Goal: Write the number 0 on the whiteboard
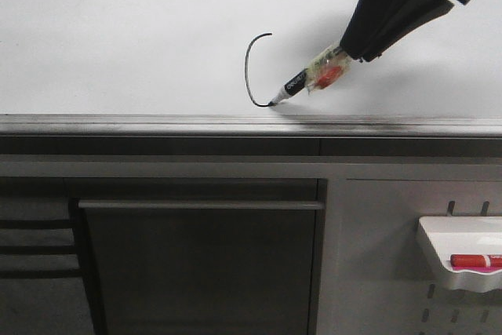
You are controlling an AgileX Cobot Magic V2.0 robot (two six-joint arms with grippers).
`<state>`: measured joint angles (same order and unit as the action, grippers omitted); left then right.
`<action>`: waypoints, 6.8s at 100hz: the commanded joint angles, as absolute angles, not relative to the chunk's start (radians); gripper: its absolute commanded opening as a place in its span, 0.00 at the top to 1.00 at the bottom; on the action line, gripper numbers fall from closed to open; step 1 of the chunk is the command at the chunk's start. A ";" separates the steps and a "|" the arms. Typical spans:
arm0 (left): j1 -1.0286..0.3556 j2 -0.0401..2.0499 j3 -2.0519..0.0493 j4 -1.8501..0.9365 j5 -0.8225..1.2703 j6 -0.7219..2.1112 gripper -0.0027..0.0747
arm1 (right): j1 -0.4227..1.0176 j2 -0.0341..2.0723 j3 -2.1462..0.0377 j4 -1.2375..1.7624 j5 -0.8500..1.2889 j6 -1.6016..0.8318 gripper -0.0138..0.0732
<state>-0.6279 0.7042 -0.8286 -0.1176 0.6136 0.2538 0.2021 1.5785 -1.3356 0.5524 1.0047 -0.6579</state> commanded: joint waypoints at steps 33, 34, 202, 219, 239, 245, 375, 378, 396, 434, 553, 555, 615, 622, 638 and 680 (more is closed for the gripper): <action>-0.626 0.706 -0.854 -0.132 0.533 0.241 0.41 | 0.186 1.528 -1.562 0.617 1.056 -0.651 0.86; -0.626 0.706 -0.854 -0.132 0.533 0.241 0.41 | 0.186 1.528 -1.565 0.621 1.065 -0.651 0.86; -0.847 1.264 -1.212 -0.308 0.892 0.771 0.41 | 0.547 1.230 -1.361 0.511 1.303 -0.733 0.86; -0.847 1.264 -1.212 -0.310 0.900 0.774 0.42 | 0.547 1.191 -1.361 0.517 1.303 -0.745 0.86; -0.847 1.264 -1.212 -0.366 0.900 0.823 0.57 | 0.555 1.183 -1.361 0.519 1.303 -0.781 0.86; -0.847 1.264 -1.212 -0.377 0.900 0.833 0.61 | 0.574 1.183 -1.361 0.519 1.303 -0.799 0.86; -0.507 1.191 -1.118 -0.325 0.648 0.560 0.95 | 0.457 1.061 -1.361 0.303 1.297 -0.635 0.47; -0.482 1.181 -1.094 -0.325 0.607 0.554 0.95 | 0.452 1.058 -1.361 0.303 1.297 -0.635 0.47; -0.322 1.158 -0.911 -0.327 0.282 0.458 0.95 | 0.445 1.058 -1.361 0.306 1.297 -0.635 0.47; -0.219 1.316 -0.790 -0.327 -0.120 0.451 0.95 | 0.445 1.058 -1.361 0.306 1.284 -0.635 0.47; -0.151 1.495 -0.953 -0.342 0.062 0.453 0.60 | 0.445 1.058 -1.361 0.306 1.290 -0.609 0.47; -0.151 1.495 -0.953 -0.342 0.062 0.453 0.60 | 0.445 1.058 -1.361 0.306 1.290 -0.609 0.47; -0.140 1.081 -0.953 -0.316 0.474 0.438 0.60 | 0.440 0.958 -1.303 0.252 1.203 -0.494 0.47; -0.140 0.993 -0.950 -0.316 0.542 0.419 0.60 | 0.427 0.910 -1.225 0.227 1.124 -0.426 0.47; -0.140 0.797 -0.896 -0.302 0.641 0.389 0.60 | 0.369 0.764 -0.986 0.110 0.845 -0.160 0.47; -0.107 0.440 -0.570 -0.304 0.431 0.344 0.68 | 0.265 0.438 -0.577 0.066 0.441 0.048 0.63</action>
